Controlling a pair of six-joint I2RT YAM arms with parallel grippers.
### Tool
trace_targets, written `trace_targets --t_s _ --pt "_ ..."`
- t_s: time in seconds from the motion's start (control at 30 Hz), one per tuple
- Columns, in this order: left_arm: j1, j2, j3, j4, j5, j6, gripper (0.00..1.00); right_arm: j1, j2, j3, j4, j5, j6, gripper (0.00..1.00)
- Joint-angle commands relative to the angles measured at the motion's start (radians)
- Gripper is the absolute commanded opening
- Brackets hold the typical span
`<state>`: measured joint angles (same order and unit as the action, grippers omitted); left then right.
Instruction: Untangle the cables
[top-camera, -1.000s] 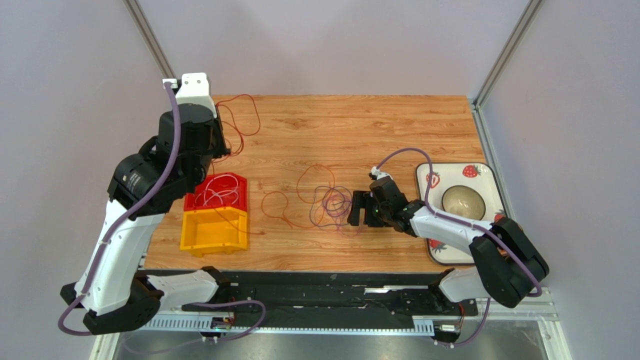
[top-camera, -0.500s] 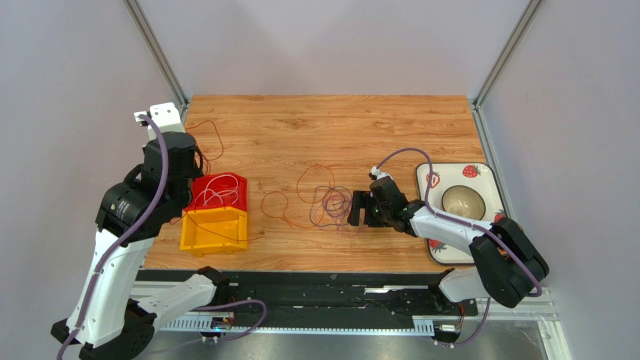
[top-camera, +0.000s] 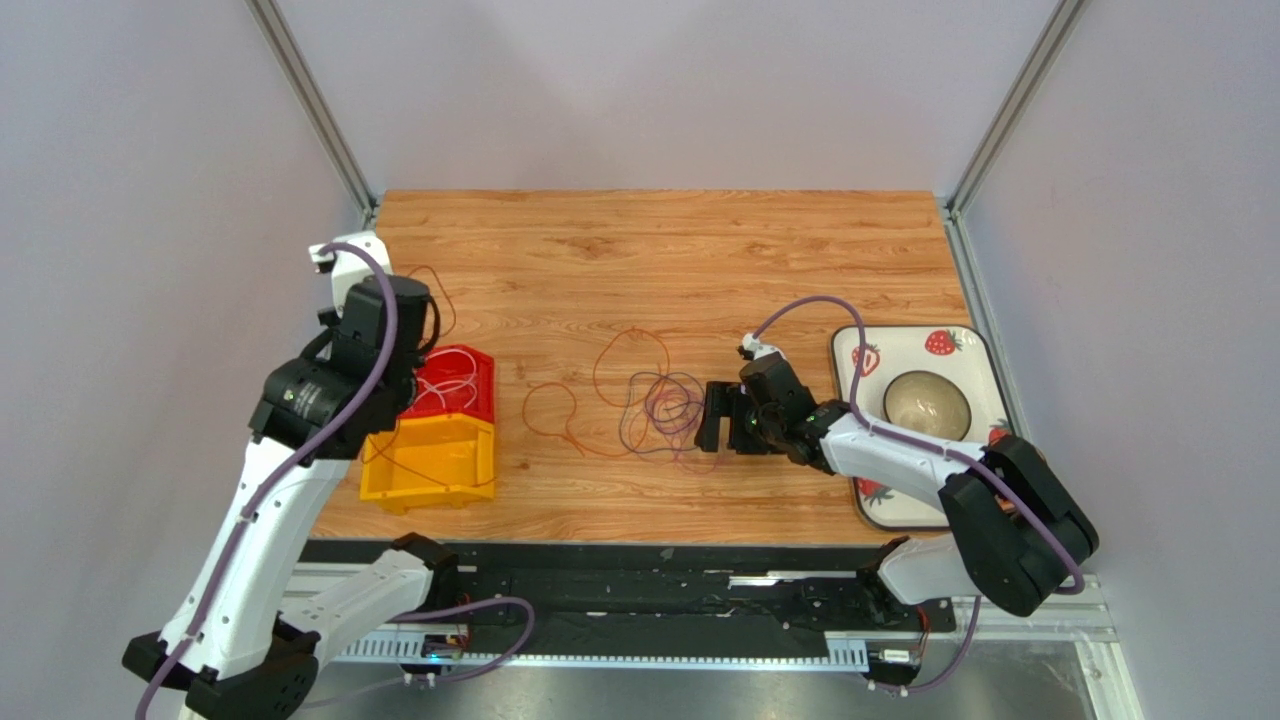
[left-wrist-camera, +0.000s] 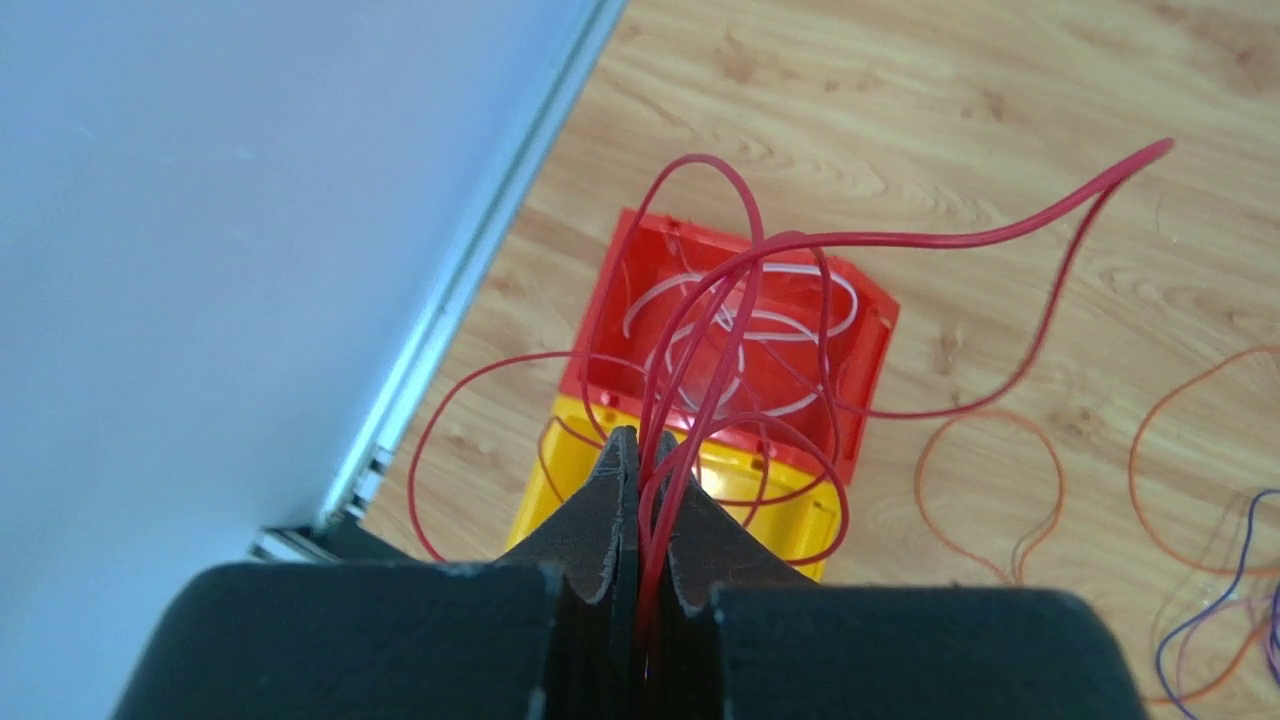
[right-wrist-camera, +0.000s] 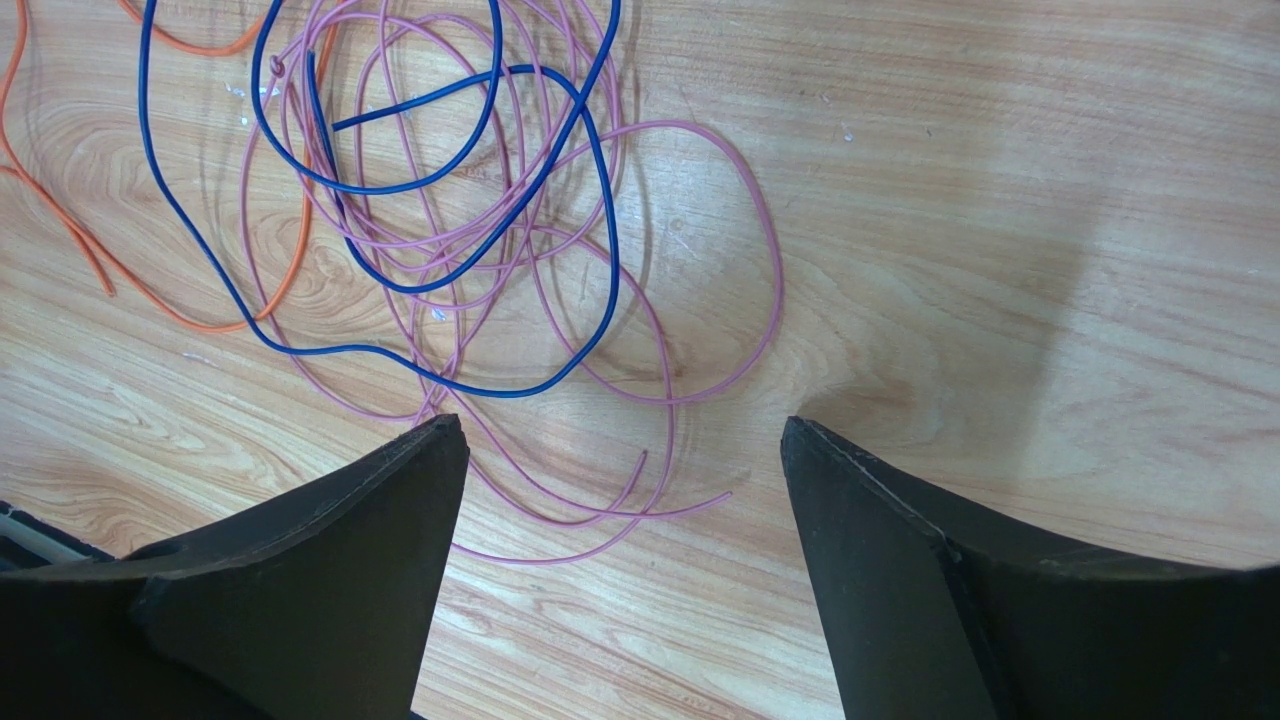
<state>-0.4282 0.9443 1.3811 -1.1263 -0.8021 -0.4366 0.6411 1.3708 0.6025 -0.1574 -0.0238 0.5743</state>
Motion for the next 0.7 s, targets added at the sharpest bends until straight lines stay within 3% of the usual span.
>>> trace_targets --t_s 0.0,0.23,0.67 --pt "0.011 -0.099 -0.169 0.014 0.069 -0.203 0.00 0.000 -0.010 -0.024 -0.022 -0.013 -0.011 0.85" --pt "0.022 -0.248 -0.453 0.095 0.119 -0.398 0.00 0.000 -0.019 -0.033 -0.018 -0.018 -0.014 0.85" --pt "0.066 -0.170 -0.563 0.094 0.121 -0.487 0.00 0.003 -0.030 -0.040 -0.011 -0.019 -0.016 0.85"
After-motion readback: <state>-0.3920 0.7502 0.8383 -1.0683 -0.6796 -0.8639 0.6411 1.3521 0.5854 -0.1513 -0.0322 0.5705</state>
